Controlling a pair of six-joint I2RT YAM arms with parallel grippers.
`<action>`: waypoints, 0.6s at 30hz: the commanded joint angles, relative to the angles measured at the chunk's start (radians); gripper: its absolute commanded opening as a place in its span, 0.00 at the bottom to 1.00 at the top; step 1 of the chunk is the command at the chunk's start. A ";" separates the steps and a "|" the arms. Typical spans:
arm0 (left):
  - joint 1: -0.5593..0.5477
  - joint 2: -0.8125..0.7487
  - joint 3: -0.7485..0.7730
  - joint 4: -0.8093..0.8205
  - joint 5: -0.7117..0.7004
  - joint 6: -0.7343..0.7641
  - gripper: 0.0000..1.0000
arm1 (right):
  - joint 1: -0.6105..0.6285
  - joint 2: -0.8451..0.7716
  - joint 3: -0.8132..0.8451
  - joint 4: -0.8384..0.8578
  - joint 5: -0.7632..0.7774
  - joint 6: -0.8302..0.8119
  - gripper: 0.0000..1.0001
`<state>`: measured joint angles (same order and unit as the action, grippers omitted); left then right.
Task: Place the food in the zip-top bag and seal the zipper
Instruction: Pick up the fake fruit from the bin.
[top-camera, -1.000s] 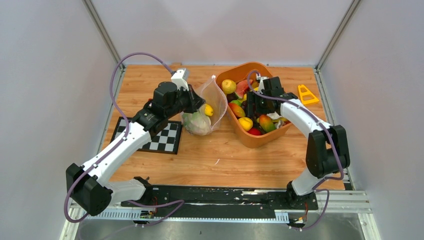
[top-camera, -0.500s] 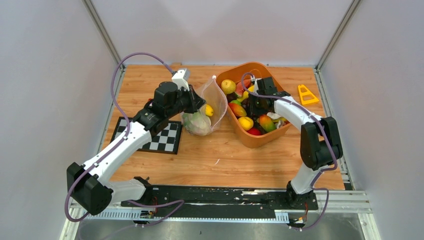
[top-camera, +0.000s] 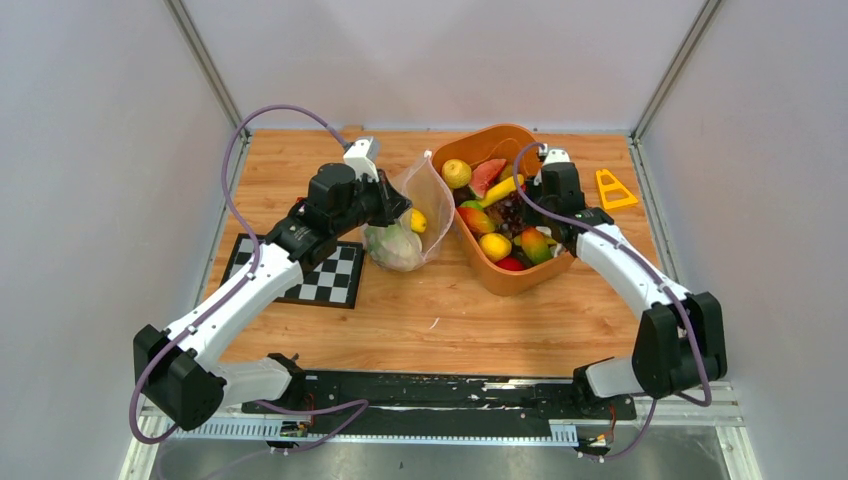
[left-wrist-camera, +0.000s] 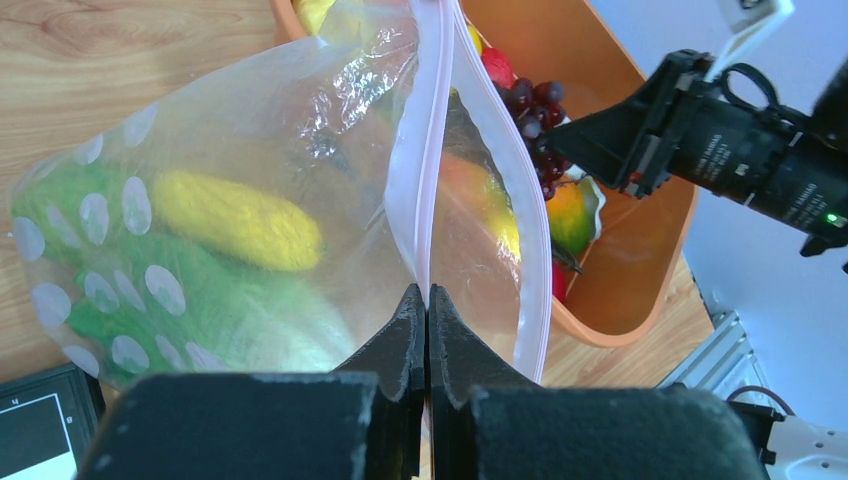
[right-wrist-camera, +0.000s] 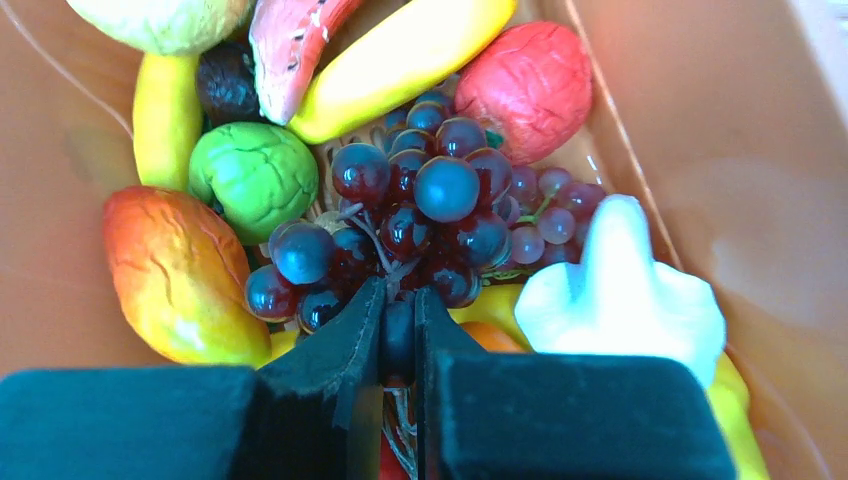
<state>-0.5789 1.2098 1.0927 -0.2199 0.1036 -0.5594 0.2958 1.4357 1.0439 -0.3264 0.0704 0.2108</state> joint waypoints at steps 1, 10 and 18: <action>0.004 -0.012 0.023 0.017 0.010 0.012 0.00 | -0.013 -0.089 -0.056 0.143 0.043 0.084 0.00; 0.004 -0.017 0.022 0.018 0.015 0.013 0.00 | -0.038 -0.156 -0.065 0.177 -0.084 0.109 0.00; 0.005 -0.010 0.022 0.017 0.023 0.012 0.00 | -0.043 -0.264 0.008 0.130 -0.238 0.080 0.00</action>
<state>-0.5789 1.2098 1.0927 -0.2199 0.1158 -0.5591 0.2562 1.2606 0.9878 -0.2443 -0.1013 0.2939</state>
